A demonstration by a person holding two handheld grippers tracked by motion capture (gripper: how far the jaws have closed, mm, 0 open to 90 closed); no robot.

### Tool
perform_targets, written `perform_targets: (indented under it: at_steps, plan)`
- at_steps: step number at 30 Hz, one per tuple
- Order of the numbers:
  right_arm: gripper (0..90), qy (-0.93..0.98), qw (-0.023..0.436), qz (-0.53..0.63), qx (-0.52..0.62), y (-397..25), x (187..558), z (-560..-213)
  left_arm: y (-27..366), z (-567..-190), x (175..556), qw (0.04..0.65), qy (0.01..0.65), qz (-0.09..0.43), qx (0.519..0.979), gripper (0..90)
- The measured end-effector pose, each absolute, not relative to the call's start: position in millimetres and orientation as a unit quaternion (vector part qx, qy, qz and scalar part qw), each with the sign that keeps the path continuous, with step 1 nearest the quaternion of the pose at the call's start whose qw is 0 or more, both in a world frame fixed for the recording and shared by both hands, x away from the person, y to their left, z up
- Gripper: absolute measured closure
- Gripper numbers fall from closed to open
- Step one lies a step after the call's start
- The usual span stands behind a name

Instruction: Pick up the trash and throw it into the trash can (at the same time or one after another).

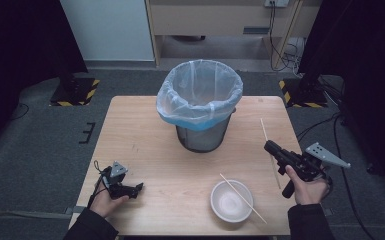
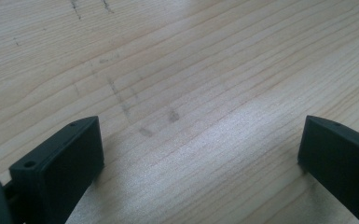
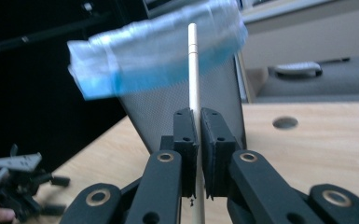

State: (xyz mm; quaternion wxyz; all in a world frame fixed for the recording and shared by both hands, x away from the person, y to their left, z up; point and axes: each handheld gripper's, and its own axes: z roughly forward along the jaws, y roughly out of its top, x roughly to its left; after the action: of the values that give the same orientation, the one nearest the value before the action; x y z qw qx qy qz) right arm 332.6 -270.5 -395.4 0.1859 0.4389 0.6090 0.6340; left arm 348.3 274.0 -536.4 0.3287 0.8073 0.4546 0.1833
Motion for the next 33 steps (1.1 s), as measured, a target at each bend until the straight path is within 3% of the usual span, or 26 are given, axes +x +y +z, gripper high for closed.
perform_targets:
  at_steps: [33]
  plan:
    - [85.7, 0.533, 0.248, 0.721, 0.366, -227, 382, -267, 274, -536, 348, 0.329, 0.454, 0.183, 0.808, 0.0]
